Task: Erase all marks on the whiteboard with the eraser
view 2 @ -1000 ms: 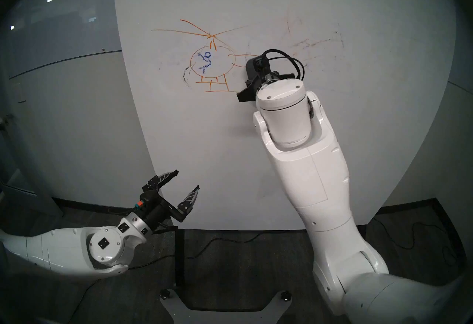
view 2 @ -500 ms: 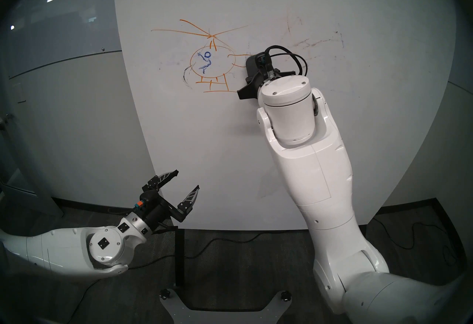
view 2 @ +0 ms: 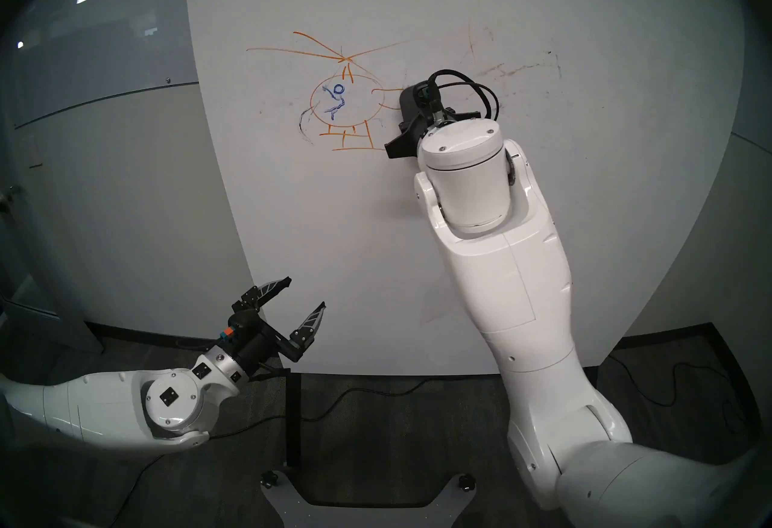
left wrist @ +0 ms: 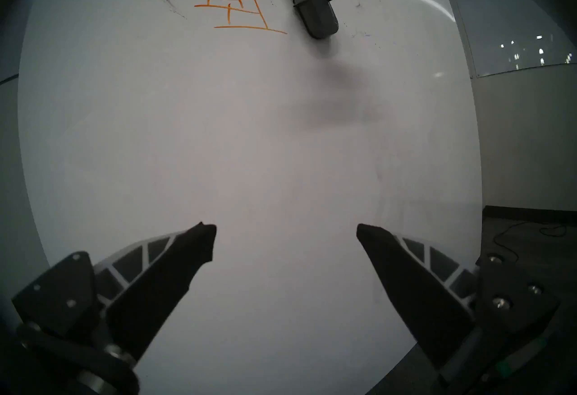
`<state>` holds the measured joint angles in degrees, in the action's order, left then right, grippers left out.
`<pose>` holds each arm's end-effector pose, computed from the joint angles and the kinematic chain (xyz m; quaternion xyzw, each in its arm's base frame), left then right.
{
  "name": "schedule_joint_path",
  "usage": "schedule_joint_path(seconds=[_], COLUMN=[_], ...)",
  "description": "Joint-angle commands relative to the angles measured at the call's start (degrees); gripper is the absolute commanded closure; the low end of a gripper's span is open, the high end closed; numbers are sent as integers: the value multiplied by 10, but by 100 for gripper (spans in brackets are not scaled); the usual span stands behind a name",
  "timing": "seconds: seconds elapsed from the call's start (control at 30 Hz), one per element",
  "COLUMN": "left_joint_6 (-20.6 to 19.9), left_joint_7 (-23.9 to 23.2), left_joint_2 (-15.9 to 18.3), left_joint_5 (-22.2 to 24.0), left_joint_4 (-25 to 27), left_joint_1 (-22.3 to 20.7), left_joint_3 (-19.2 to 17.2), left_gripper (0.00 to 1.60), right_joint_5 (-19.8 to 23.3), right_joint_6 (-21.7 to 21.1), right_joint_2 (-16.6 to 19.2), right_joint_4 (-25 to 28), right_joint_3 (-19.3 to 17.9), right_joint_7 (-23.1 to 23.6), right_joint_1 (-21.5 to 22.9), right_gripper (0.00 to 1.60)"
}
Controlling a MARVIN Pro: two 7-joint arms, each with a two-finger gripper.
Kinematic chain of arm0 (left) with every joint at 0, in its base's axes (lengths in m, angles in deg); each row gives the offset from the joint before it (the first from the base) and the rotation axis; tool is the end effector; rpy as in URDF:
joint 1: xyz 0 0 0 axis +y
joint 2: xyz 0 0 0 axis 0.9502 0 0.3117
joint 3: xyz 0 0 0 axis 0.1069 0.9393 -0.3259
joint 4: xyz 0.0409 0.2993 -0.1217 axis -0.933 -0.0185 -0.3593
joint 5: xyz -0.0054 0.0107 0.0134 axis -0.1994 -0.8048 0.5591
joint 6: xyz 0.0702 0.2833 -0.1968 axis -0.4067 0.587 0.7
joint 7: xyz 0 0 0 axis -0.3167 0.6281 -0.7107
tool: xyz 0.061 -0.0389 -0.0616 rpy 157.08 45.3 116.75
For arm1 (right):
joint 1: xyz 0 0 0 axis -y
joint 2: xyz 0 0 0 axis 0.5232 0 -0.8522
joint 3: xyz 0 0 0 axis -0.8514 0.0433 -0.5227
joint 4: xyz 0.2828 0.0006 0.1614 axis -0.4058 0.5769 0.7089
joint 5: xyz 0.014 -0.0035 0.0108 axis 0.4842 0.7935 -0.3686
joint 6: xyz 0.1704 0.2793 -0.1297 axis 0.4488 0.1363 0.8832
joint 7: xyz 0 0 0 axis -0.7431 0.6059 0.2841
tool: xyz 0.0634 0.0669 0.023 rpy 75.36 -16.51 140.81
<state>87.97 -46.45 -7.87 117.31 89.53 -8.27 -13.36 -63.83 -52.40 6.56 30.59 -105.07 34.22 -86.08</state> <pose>0.3591 0.0044 -0.3221 0.6221 -0.2476 0.7299 0.1374 0.5046 0.0934 0.0010 0.6810 0.1586 0.7066 0.1091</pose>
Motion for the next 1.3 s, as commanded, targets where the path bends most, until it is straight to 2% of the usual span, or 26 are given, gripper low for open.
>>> schedule_joint_path(seconds=[0.0,0.57,1.27], left_joint_6=[3,10,24], left_joint_7=[0,8,16], left_joint_2=[0,-5,-10], left_joint_5=[0,-11,-4], left_joint_4=[4,-1,-3], left_joint_1=[-4,-2,-1], left_joint_3=[-4,-5,-3], left_gripper=[0,0,0], right_joint_5=[1,4,1], right_joint_6=[20,28,29], right_joint_2=[-7,10,8], right_joint_4=[19,53,59], right_joint_3=[-5,-29,-8], right_joint_7=[-3,4,4], right_joint_1=[16,-27,-29], right_gripper=[160,160,160])
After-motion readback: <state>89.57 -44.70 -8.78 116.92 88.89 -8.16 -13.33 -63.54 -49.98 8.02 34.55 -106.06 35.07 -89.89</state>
